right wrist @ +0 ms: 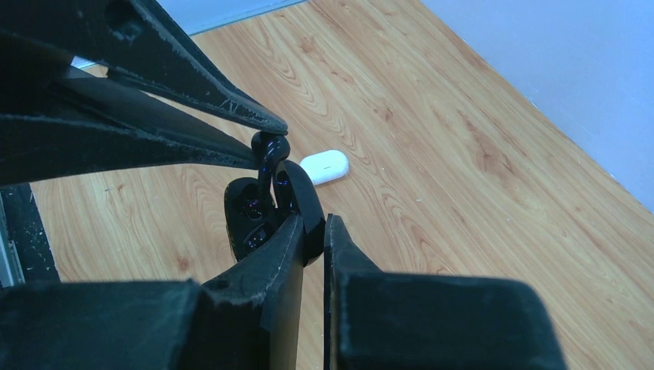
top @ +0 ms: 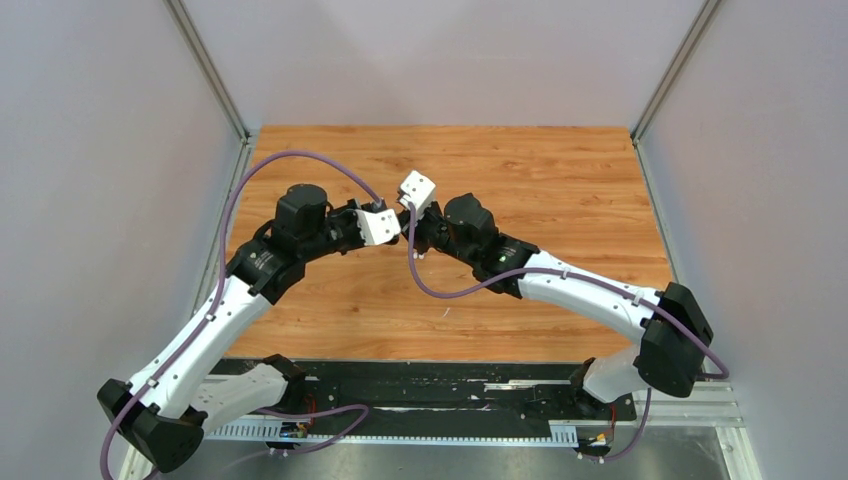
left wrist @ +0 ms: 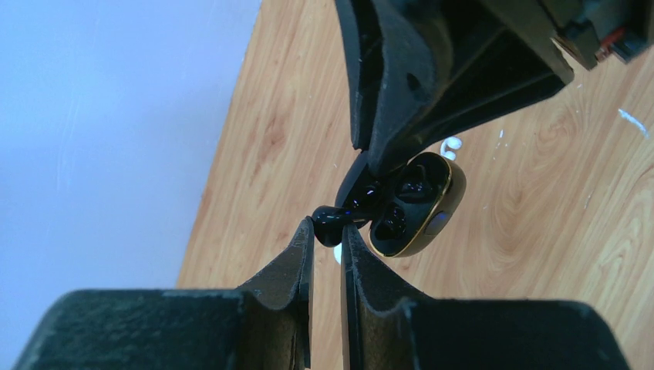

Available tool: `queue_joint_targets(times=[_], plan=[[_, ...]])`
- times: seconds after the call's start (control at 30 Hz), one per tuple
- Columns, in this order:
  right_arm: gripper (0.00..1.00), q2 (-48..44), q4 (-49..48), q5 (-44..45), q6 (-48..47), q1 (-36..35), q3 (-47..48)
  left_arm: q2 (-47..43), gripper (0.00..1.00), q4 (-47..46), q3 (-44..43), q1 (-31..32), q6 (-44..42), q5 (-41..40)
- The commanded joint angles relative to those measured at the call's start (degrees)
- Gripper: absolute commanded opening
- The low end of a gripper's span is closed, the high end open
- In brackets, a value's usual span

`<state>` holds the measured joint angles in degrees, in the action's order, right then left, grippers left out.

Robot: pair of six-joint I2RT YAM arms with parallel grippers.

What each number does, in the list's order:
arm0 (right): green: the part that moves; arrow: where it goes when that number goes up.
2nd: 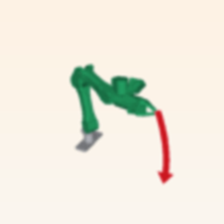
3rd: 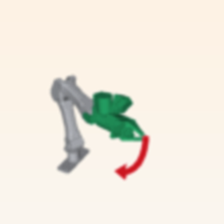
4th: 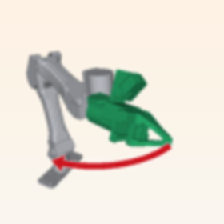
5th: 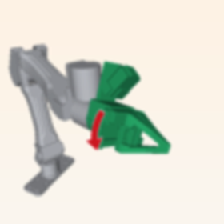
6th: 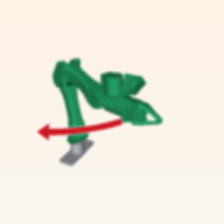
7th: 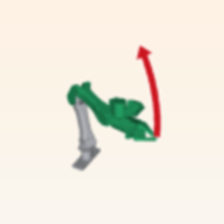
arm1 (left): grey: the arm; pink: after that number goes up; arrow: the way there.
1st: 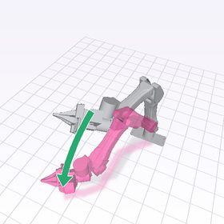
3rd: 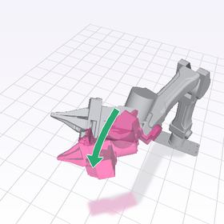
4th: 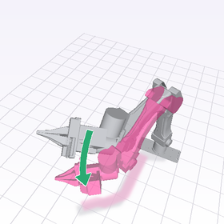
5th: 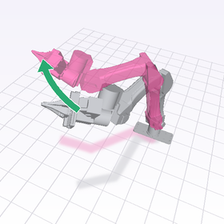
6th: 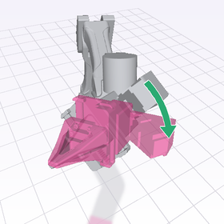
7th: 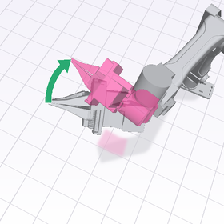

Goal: Insert the wireless bluetooth earbuds into the charging case
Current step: Place the earbud in the charging case.

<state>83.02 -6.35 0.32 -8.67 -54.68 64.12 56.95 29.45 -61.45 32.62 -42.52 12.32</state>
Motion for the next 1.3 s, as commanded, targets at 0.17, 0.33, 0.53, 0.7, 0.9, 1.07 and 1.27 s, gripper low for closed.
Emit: queue_joint_targets(times=[0.17, 0.33, 0.53, 0.7, 0.9, 1.07, 1.27], plan=[[0.0, -2.81, -3.23, -1.53, 0.23, -0.35, -0.04, -3.28, 0.0, 0.29, 1.99, 0.29, -9.66, 2.97], [0.0, -2.86, -3.08, -1.88, 0.14, -0.46, 0.04, -3.13, 0.0, 0.3, 2.46, 0.26, -10.73, 1.77], [0.0, -2.73, -3.05, -1.96, 0.14, -0.44, 0.04, -3.4, 0.0, 0.5, 3.38, 0.32, -12.9, 2.19], [0.0, -2.92, -3.05, -2.15, 0.07, -0.43, -0.04, -3.67, 0.0, -0.03, 4.14, 0.26, -14.63, 1.72], [0.0, -2.76, -3.05, -2.19, 0.29, -0.47, 0.12, -2.92, 0.0, -1.0, 3.9, 0.33, -14.58, -0.69], [0.0, -2.6, -3.13, -1.83, 0.49, -0.37, 0.22, -3.26, 0.2, 1.31, 3.14, 0.28, -16.1, 1.94], [0.0, -2.59, -3.4, -1.73, 0.32, -0.4, 0.15, -4.15, 0.42, 3.59, 2.45, 0.32, -17.06, 6.85]])
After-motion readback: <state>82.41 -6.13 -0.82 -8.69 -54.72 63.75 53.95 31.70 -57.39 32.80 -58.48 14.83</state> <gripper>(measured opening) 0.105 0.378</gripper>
